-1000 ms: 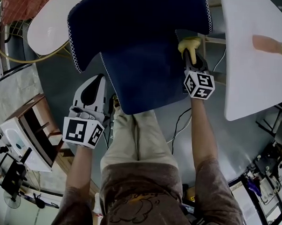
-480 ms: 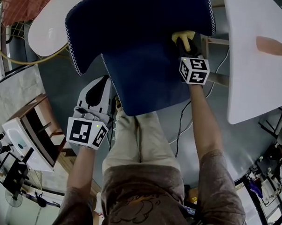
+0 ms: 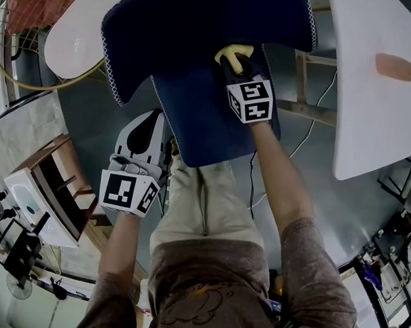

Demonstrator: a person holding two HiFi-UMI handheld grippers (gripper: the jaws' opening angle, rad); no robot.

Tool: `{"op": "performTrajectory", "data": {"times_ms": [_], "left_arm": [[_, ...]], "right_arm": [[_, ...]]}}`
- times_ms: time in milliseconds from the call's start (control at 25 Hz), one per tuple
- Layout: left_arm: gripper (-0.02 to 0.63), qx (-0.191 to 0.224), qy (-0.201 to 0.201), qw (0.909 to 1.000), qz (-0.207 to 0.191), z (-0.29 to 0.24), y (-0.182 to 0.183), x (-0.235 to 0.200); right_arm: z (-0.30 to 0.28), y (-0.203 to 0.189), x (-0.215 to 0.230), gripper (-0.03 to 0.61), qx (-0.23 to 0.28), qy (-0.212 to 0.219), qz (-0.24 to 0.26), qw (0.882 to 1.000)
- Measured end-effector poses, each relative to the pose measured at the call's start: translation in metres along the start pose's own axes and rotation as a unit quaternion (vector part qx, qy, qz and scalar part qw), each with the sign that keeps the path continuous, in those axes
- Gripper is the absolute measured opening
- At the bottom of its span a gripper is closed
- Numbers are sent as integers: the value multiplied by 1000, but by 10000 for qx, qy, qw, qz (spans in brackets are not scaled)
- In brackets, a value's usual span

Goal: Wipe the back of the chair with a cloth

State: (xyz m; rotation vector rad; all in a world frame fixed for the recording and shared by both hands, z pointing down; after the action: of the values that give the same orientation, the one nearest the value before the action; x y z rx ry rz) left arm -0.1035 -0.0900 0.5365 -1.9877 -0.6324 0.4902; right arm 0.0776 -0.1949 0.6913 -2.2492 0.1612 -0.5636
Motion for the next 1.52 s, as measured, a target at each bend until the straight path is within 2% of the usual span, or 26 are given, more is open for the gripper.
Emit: {"op": "performTrajectory", "data": {"times_ms": [560,800,960,1160,1280,1520], "left_arm": [[9,-33,143,9999,55,14,-9,-16],[9,-16,211,9997,105,22,-11,-22],[9,-9,276,9996,108,28,-11,-27],[9,-4,314,9994,153,27,-15,-27],[9,1,346,9992,199,26,-17,-24],[9,55,381,9991,188,22,-13,-19]], "right_arm": [[-34,-21,-125,75,-205,1094,-216,9936],[-36,-22,-157,75,-214,1354,-447,9896],[-36,-27,-180,75,-331,1613,-371,9856],[-32,-27,-193,75,-358,1910,-592,9792],[-27,-30,-192,75,-371,1971,-482,9785],[0,-33,-153,75,-261,1599,-549,9853]]}}
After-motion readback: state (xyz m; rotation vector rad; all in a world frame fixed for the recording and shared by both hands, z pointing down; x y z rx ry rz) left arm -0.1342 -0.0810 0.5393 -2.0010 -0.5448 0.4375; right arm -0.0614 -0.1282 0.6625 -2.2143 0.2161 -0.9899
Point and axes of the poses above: the fingertips, and each gripper's own axes: z backward along the fingers, x to its right, y out of its top, the point moved 3 cm from there along z, backward along the fingers, and after that the axes turned 15 degrees about -z, right-handed, at the moved point
